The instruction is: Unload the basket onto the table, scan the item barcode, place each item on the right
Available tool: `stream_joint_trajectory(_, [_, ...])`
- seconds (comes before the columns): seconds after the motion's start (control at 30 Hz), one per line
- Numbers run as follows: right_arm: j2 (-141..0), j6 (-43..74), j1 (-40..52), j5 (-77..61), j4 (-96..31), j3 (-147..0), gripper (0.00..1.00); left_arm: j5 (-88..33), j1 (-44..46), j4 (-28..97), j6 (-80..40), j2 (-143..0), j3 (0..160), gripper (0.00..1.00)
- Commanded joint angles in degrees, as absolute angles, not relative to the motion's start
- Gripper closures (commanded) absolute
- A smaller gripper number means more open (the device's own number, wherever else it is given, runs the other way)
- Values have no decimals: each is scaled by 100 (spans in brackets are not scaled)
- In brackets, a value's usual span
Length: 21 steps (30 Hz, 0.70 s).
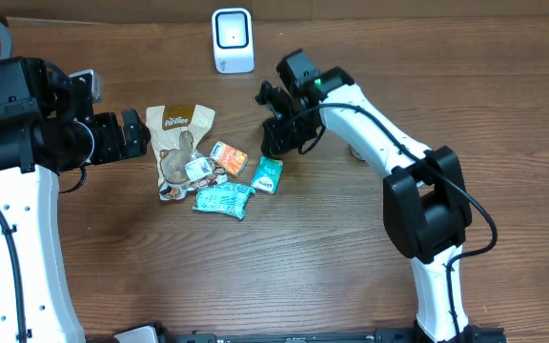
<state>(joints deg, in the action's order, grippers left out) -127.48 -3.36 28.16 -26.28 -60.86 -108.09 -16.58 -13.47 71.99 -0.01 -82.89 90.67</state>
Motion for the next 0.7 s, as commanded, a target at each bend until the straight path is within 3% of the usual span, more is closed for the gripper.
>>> stream_joint_trajectory(0.0, [-12610, 3, 2858, -2987, -6353, -11299, 86, -1743, -1315, 7192, -40, -8287, 9089, 1])
stream_joint_trajectory(0.23, [-12639, 1236, 3271, -2912, -6307, -11039, 90, -1743, -1315, 7194, -40, -8287, 9091, 1])
stream_joint_trajectory(0.37, [-12763, 1833, 3680, -2180, -6093, -10847, 90, -1743, -1315, 7192, -40, -8287, 9091, 0])
stream_joint_trajectory(0.67, [-12809, 2425, 4021, -1372, -5402, -10127, 91, -1743, -1315, 7194, -40, -8287, 9089, 1])
